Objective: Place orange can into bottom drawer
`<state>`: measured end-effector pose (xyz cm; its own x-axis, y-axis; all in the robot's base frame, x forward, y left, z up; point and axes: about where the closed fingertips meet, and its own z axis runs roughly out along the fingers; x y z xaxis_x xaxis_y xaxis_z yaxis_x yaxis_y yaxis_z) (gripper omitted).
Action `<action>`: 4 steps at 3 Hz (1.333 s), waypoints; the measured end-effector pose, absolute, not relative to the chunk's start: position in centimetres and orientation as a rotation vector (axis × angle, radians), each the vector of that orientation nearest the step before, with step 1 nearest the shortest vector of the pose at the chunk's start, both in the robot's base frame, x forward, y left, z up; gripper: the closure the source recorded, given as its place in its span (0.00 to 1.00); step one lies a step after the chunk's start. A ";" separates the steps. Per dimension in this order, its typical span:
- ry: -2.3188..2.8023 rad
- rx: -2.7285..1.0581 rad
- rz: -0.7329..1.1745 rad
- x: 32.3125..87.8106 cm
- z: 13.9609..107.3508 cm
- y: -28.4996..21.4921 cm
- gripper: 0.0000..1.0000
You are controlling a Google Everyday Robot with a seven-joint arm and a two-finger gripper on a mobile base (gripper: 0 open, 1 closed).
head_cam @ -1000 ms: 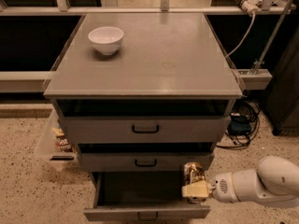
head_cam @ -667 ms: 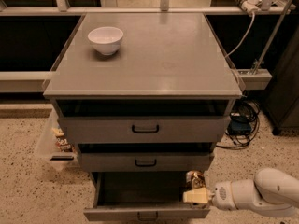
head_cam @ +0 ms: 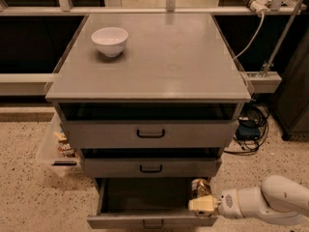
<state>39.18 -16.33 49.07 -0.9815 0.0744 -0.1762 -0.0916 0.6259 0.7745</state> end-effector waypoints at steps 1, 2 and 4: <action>2.699 0.012 1.332 40.9 46.3 -16.0 1.00; 2.725 0.059 1.401 42.8 43.0 -15.7 1.00; 2.731 0.112 1.477 44.6 39.8 -15.0 1.00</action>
Offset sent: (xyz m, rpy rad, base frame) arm 0.0636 0.0066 -0.1035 0.1016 0.2014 -0.0014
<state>44.57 -15.04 39.81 -0.9968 0.0798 0.0034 0.0465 0.5453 0.8370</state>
